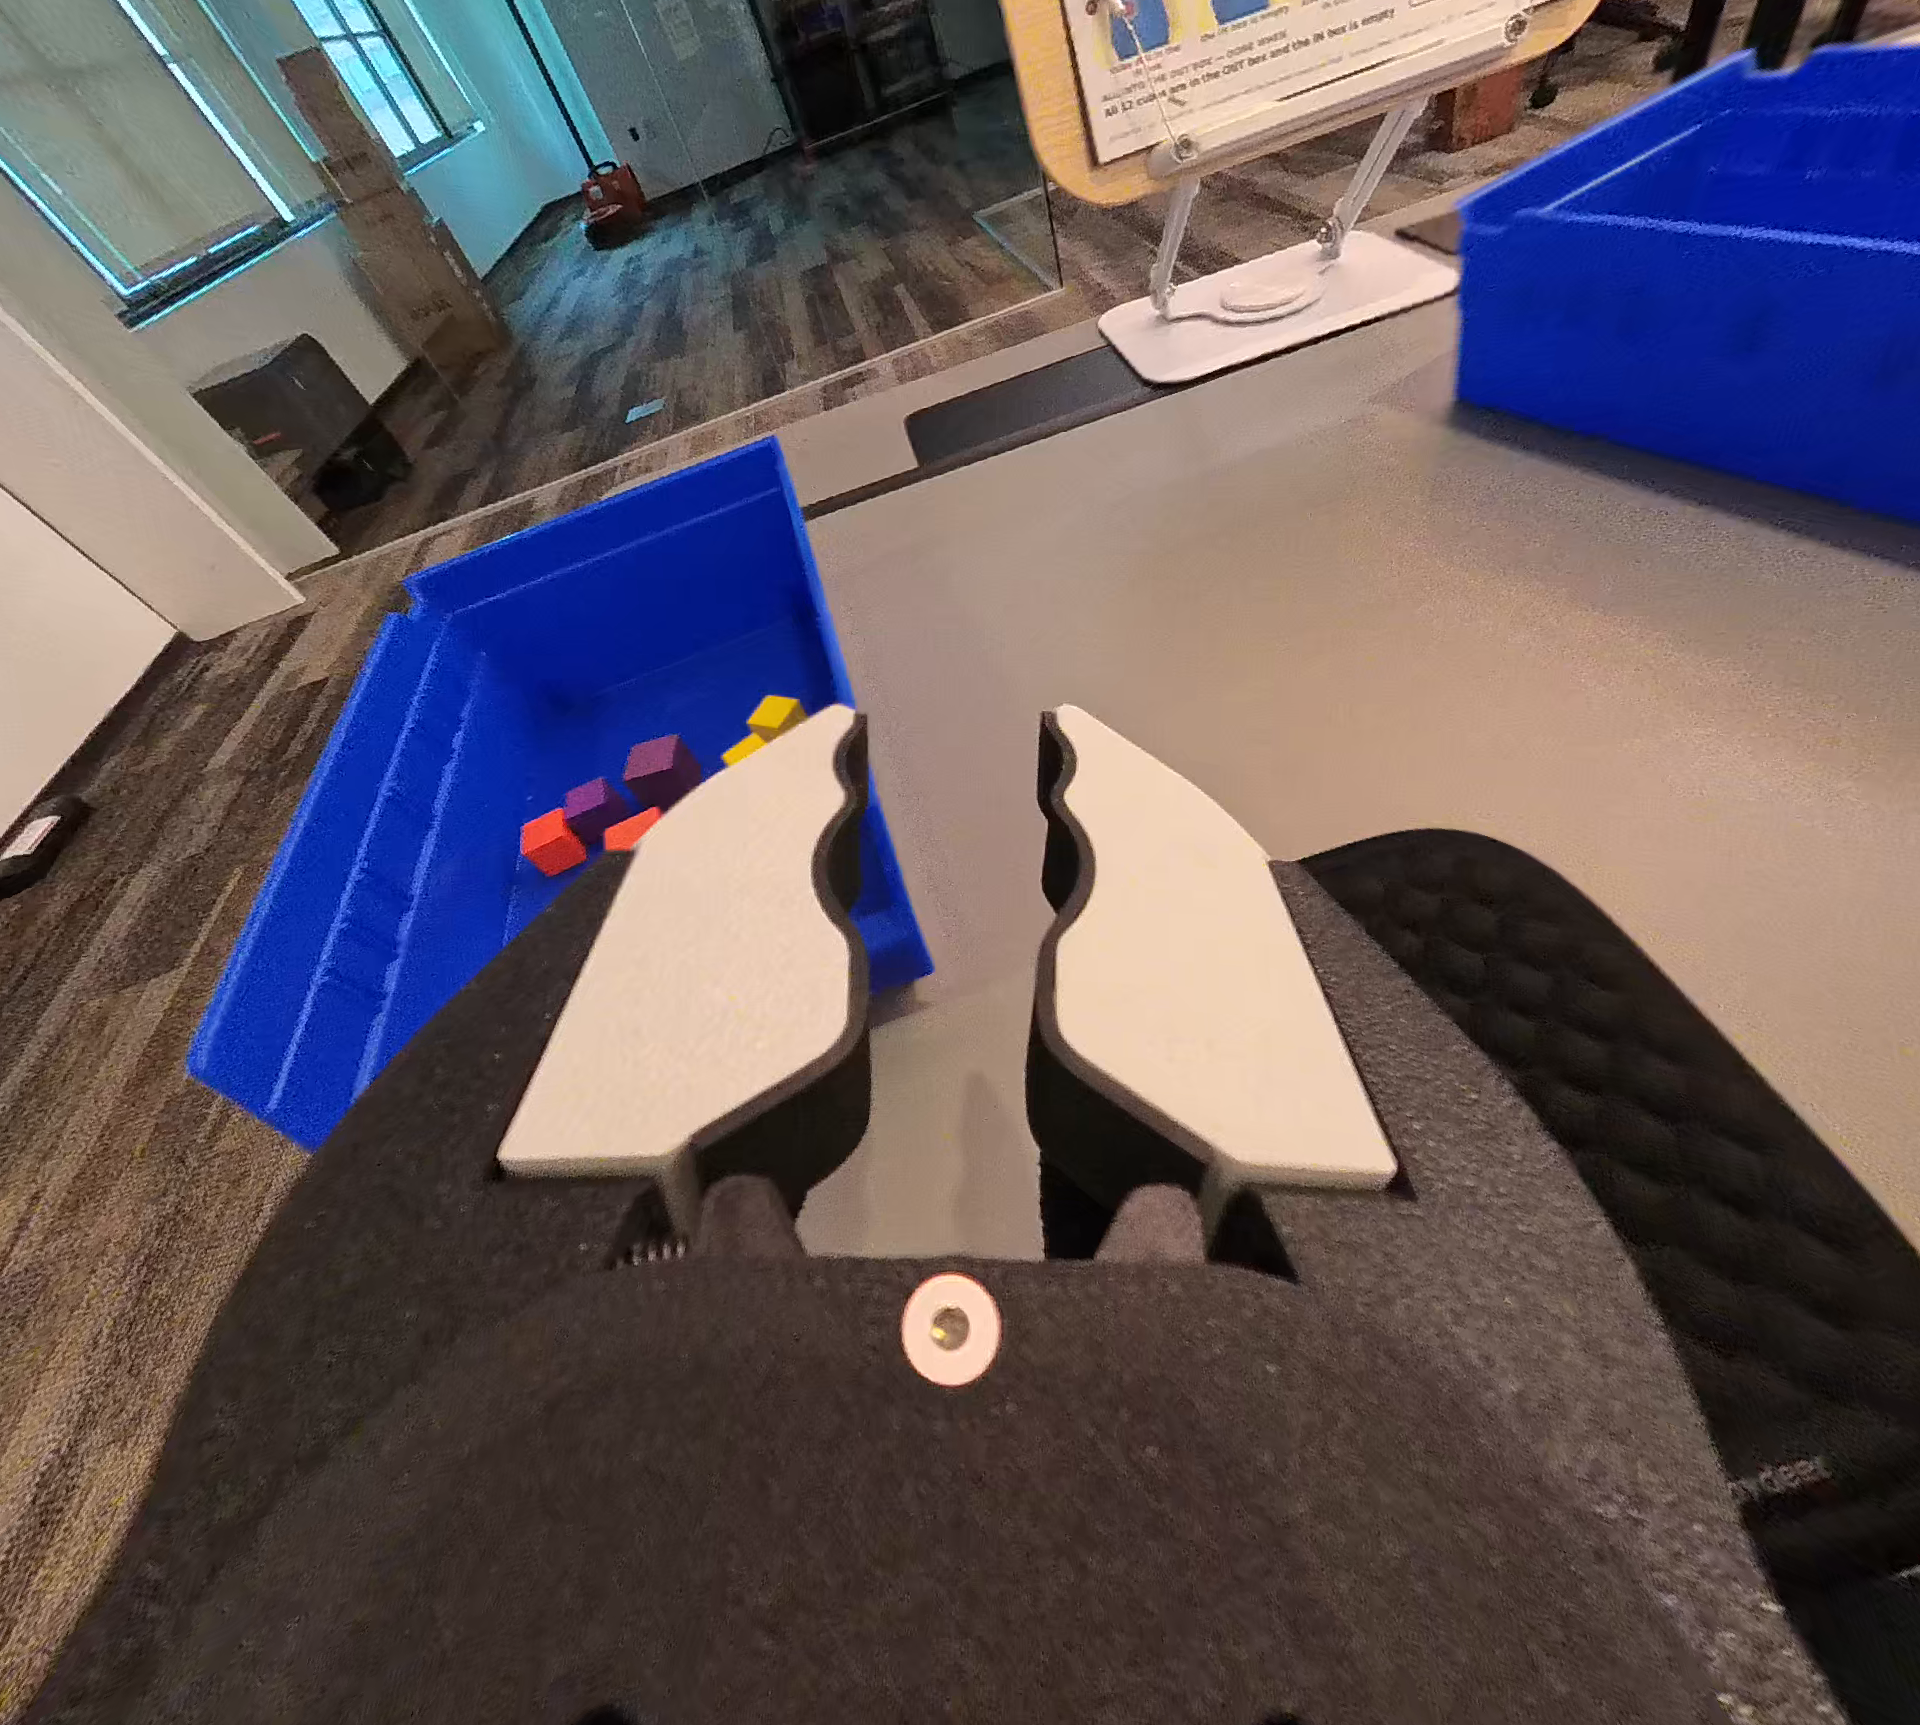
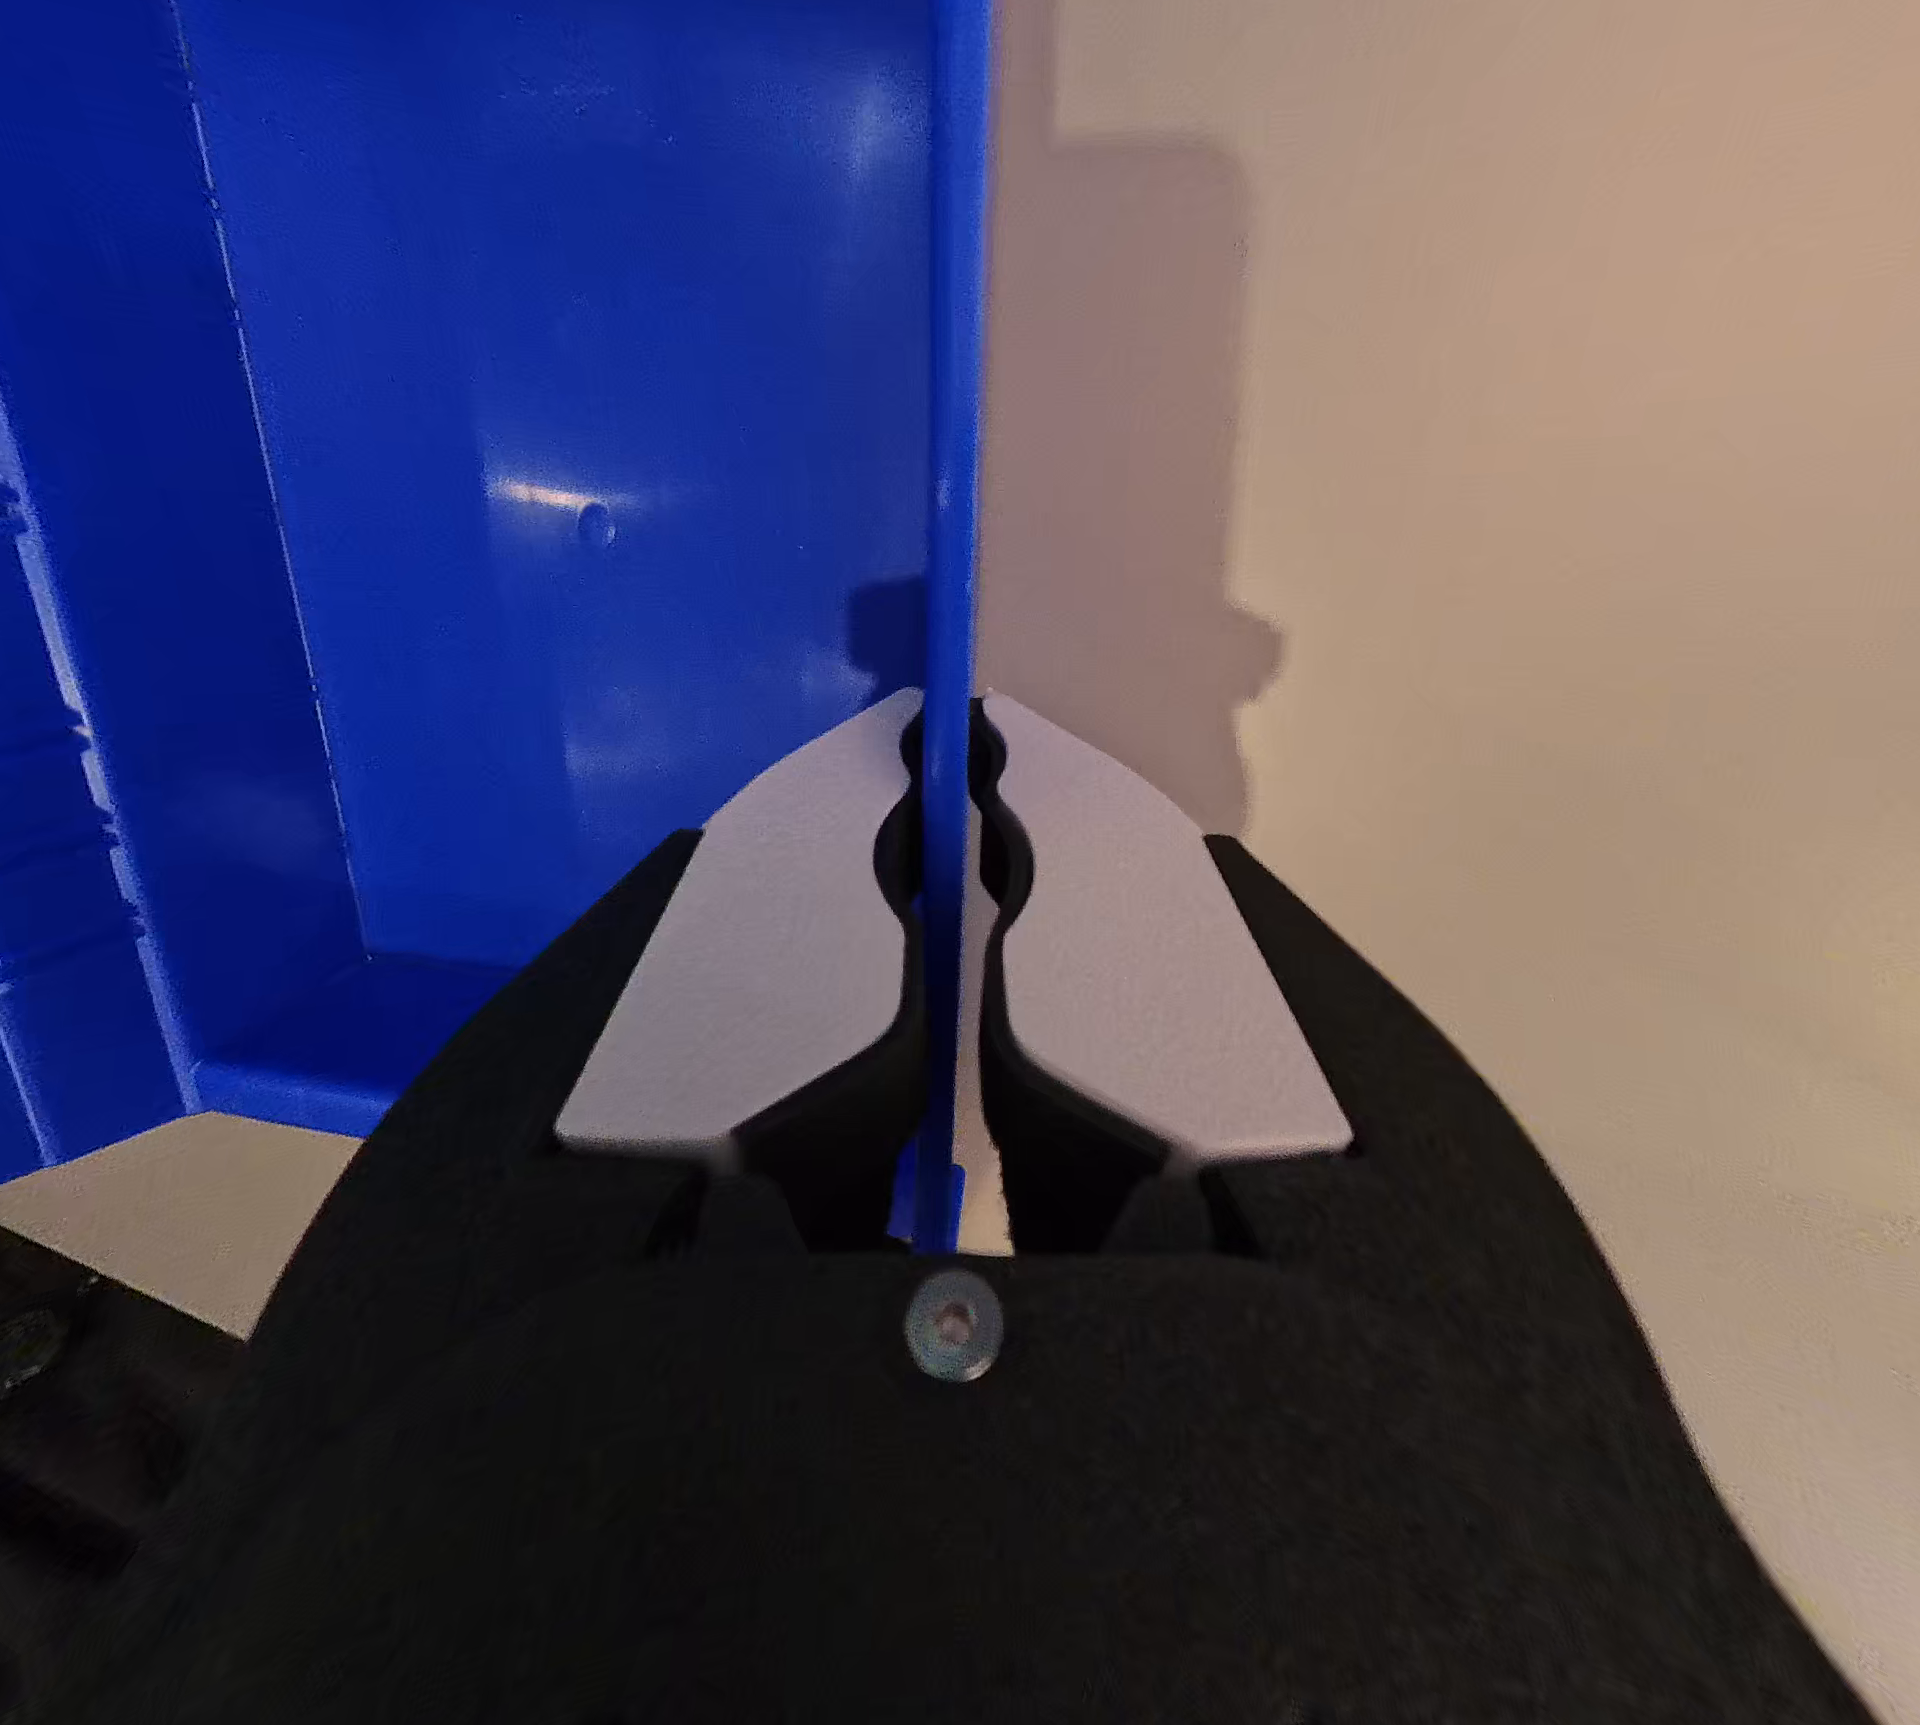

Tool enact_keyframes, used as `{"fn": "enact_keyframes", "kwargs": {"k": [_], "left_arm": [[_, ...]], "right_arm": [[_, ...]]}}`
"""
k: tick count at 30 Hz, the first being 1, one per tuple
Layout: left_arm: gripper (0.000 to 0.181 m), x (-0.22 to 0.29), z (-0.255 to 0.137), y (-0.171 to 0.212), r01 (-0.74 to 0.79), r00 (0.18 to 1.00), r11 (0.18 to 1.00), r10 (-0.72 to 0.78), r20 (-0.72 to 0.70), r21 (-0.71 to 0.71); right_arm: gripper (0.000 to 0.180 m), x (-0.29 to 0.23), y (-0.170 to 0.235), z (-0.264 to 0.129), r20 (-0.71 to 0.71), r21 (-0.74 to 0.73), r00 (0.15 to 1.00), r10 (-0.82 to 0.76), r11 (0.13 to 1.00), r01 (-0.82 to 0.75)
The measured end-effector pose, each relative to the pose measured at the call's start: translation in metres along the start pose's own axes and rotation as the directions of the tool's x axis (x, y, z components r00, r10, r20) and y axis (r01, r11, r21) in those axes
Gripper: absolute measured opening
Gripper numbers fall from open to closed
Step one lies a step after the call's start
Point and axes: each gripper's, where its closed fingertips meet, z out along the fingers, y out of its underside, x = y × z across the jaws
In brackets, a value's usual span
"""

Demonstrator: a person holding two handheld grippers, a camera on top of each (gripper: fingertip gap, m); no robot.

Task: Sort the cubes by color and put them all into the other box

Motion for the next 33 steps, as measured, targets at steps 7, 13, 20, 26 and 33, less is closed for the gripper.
{"fn": "enact_keyframes", "kwargs": {"k": [7, 13, 20, 26, 33], "left_arm": [[0.031, 0.031, 0.014, -0.011, -0.027, 0.999, 0.999, 0.026, -0.021, -0.023], [0.031, 0.055, 0.027, -0.029, -0.057, 0.998, 0.998, 0.056, -0.035, -0.024], [0.031, 0.081, 0.042, -0.04, -0.123, 0.992, 0.991, 0.12, -0.047, -0.056], [0.031, 0.089, 0.052, -0.043, -0.136, 0.989, 0.988, 0.132, -0.058, -0.071], [0.038, 0.092, 0.059, -0.042, -0.106, 0.991, 0.991, 0.099, -0.091, -0.081]], "right_arm": [[0.005, 0.152, 0.079, -0.053, -0.063, 0.025, 0.987, 0.151, 0.988, -0.149], [0.005, 0.24, 0.128, -0.085, -0.092, 0.042, 0.968, 0.232, 0.973, -0.229], [0.005, 0.289, 0.155, -0.103, -0.115, 0.025, 0.968, 0.223, 0.975, -0.222], [0.005, 0.302, 0.167, -0.109, -0.09, 0.049, 0.962, 0.257, 0.966, -0.254], [0.023, 0.31, 0.158, -0.129, -0.301, 0.096, 0.945, 0.126, 0.99, -0.102]]}}
